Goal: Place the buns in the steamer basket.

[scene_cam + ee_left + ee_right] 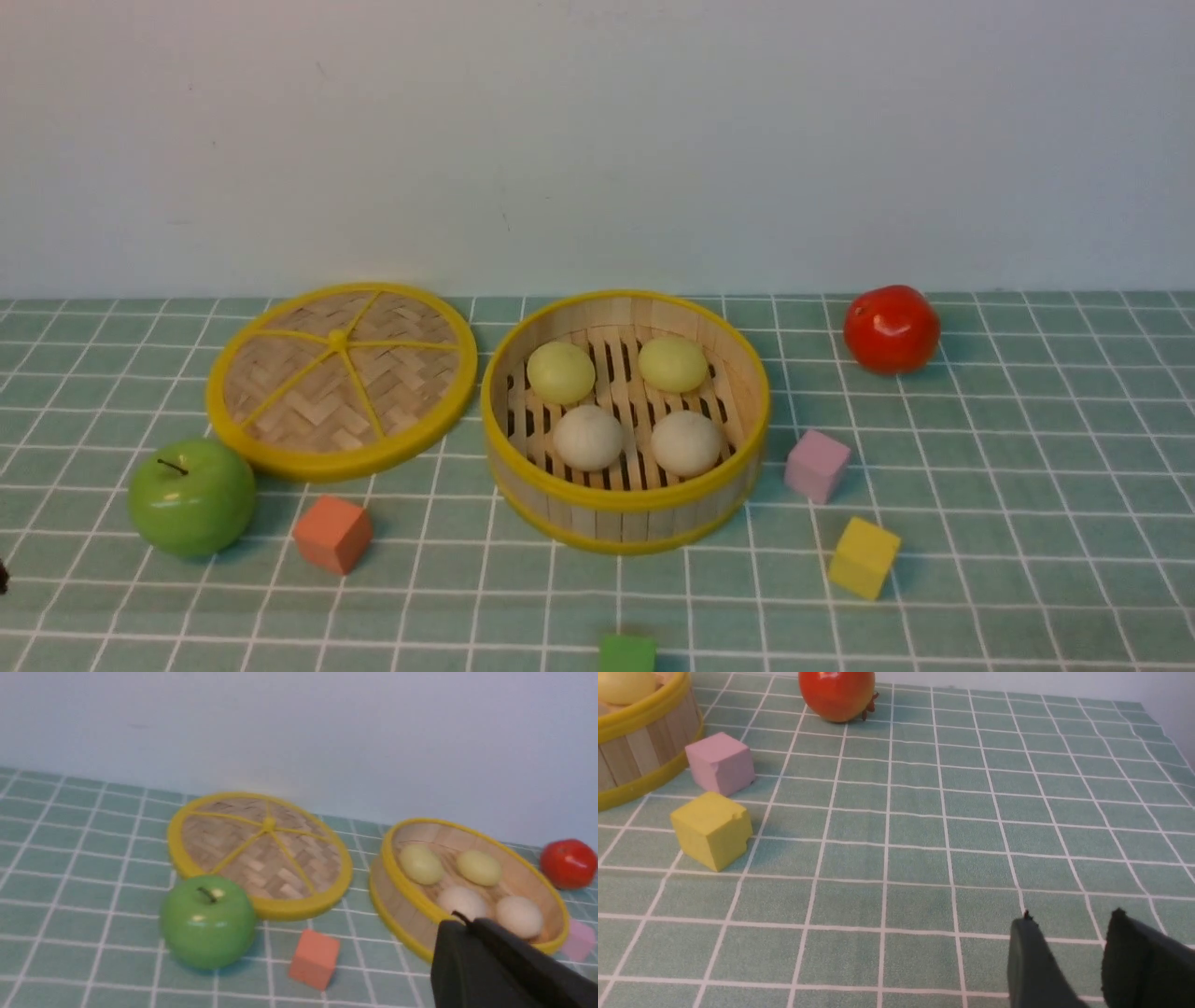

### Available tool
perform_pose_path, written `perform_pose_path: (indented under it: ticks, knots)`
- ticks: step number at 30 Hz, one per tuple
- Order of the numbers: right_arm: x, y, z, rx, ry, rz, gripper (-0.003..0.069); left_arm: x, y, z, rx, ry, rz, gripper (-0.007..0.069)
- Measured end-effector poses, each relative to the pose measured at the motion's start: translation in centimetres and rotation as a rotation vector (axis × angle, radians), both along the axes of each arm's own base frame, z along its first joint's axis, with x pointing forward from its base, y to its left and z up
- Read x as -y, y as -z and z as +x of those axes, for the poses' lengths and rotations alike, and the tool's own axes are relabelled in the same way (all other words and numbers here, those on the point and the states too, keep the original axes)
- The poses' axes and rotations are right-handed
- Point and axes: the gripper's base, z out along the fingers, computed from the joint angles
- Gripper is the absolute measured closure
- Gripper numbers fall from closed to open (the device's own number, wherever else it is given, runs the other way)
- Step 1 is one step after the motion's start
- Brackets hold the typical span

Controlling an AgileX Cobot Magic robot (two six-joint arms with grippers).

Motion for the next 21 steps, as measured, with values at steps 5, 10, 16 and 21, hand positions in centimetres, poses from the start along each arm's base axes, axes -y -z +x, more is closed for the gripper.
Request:
perform_pose_path:
  ticks: [5, 10, 16, 21]
  knots:
    - [0.0, 0.0, 0.0, 0.000, 0.000, 0.000, 0.0420, -1.0, 6.5, -0.5, -0.090, -0.145, 0.042, 0.0633]
    - [0.0, 0.0, 0.0, 0.001, 0.000, 0.000, 0.0420, -1.2, 9.0, -0.8, -0.157, -0.181, 0.053, 0.0629]
    - [0.0, 0.0, 0.0, 0.001, 0.000, 0.000, 0.0420, -1.2, 9.1, -0.8, -0.158, -0.181, 0.055, 0.0627]
    - [0.0, 0.0, 0.0, 0.001, 0.000, 0.000, 0.0420, -1.2, 9.1, -0.8, -0.158, -0.181, 0.055, 0.0627]
